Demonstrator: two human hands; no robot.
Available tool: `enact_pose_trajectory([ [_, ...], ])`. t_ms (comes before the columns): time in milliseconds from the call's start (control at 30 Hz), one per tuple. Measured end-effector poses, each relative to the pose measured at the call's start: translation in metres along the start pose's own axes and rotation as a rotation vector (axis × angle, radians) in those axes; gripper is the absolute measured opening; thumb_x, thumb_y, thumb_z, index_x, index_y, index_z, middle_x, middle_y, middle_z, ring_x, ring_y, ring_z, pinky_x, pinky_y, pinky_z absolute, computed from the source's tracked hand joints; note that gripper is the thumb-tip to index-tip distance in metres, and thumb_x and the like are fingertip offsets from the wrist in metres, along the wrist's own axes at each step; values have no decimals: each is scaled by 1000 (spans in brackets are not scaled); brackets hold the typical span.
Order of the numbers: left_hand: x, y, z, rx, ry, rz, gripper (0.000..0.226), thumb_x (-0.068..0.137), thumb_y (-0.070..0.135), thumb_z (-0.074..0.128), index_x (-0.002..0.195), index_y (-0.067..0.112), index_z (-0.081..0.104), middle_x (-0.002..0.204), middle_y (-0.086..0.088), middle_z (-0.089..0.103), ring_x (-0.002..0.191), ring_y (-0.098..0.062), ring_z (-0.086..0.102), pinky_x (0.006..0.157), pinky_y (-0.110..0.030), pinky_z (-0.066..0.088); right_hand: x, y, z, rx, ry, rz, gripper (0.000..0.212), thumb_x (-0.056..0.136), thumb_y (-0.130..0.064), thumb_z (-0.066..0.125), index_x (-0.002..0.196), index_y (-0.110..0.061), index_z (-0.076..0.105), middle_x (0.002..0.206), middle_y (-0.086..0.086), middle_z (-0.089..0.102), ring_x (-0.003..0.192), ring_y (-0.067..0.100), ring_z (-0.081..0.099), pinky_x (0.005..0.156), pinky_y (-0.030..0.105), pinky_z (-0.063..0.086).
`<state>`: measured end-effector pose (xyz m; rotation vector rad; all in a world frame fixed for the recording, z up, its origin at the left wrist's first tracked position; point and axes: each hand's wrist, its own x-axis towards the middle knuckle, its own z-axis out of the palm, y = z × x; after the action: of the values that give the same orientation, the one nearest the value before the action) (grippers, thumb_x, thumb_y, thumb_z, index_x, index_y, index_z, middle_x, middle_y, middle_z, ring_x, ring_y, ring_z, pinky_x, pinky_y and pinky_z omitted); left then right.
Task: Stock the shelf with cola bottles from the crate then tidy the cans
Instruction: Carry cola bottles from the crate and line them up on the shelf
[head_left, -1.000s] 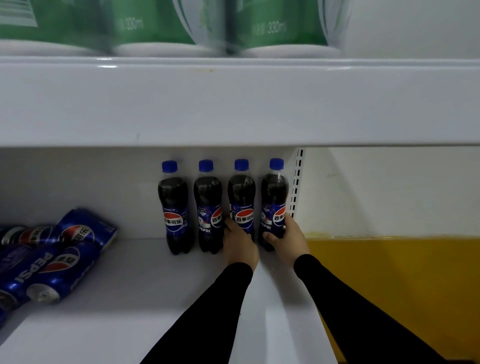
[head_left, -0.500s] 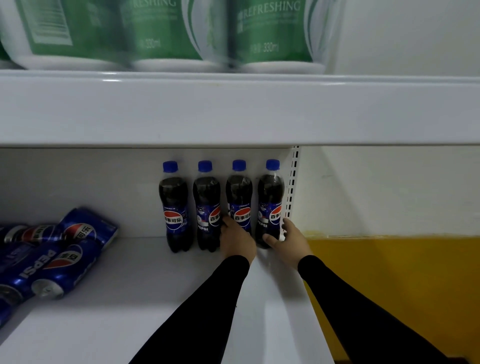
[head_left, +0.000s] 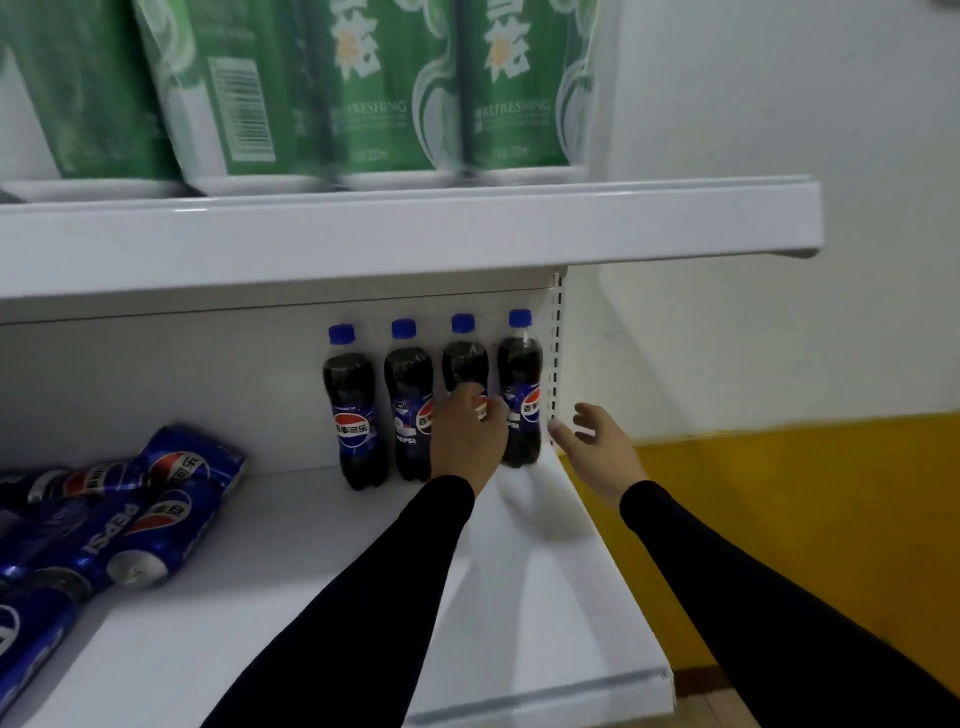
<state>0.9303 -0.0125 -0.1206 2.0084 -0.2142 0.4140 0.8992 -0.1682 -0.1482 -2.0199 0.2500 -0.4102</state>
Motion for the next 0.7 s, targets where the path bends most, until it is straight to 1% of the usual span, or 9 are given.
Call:
enact_pose_trajectory([
  [33, -4, 9, 2, -67, -31, 16, 18, 96, 26, 51, 104, 13, 60, 90, -2, 64, 82, -19, 62, 76, -32, 54, -9, -3, -10, 40, 32, 3, 66, 91, -48, 60, 145, -18, 38, 145, 3, 48, 125, 21, 52, 98, 35, 47],
  [133, -25, 40, 19, -258, -144, 53, 23, 98, 28, 49, 114, 16, 60, 98, 5, 64, 88, -10, 60, 79, -19, 47, -42, -6, -49, 152, 131, -5, 58, 93, -44, 59, 143, -21, 42, 138, -3, 51, 116, 13, 53, 86, 26, 45],
  [200, -41, 63, 35, -349, -214, 82, 27, 99, 30, 49, 121, 18, 60, 109, 7, 62, 100, -10, 58, 85, -22, 43, -66, -4, -80, 201, 220, -18, 52, 94, -41, 58, 140, -22, 44, 134, -5, 53, 111, 9, 55, 79, 19, 45],
  [233, -49, 73, 42, -393, -243, 84, 28, 99, 30, 49, 122, 19, 60, 113, 8, 62, 104, -9, 57, 88, -23, 42, -77, -2, -95, 215, 262, -24, 49, 94, -40, 58, 138, -22, 46, 133, -5, 55, 110, 7, 57, 80, 19, 47],
  [300, -70, 97, 62, -501, -327, 86, 24, 98, 30, 52, 118, 23, 62, 118, 5, 64, 110, -11, 59, 92, -25, 44, -106, 4, -133, 242, 360, -26, 45, 95, -38, 58, 136, -22, 48, 130, -5, 56, 111, 6, 58, 91, 27, 51],
  [367, -97, 123, 80, -600, -422, 101, 20, 98, 30, 52, 115, 25, 62, 121, 1, 65, 114, -14, 59, 96, -28, 45, -138, 12, -176, 283, 456, -22, 42, 95, -36, 58, 133, -20, 49, 128, -5, 57, 116, 10, 58, 102, 37, 48],
  [400, -112, 136, 89, -637, -476, 111, 20, 99, 29, 51, 115, 24, 62, 123, 0, 64, 115, -14, 59, 97, -28, 45, -156, 17, -199, 299, 506, -21, 41, 95, -35, 58, 133, -20, 50, 128, -5, 57, 119, 12, 58, 104, 39, 47],
  [500, -164, 178, 122, -701, -619, 156, 26, 101, 29, 46, 121, 19, 59, 125, -3, 62, 114, -14, 59, 97, -29, 45, -217, 37, -270, 288, 645, -6, 42, 96, -36, 56, 134, -19, 50, 131, -3, 56, 120, 12, 57, 103, 38, 48],
  [700, -281, 259, 215, -732, -814, 173, 29, 101, 31, 44, 121, 19, 60, 121, -3, 64, 112, -15, 60, 100, -34, 46, -335, 91, -403, 237, 873, 61, 36, 97, -38, 55, 130, -24, 51, 130, -4, 58, 118, 11, 59, 100, 36, 50],
])
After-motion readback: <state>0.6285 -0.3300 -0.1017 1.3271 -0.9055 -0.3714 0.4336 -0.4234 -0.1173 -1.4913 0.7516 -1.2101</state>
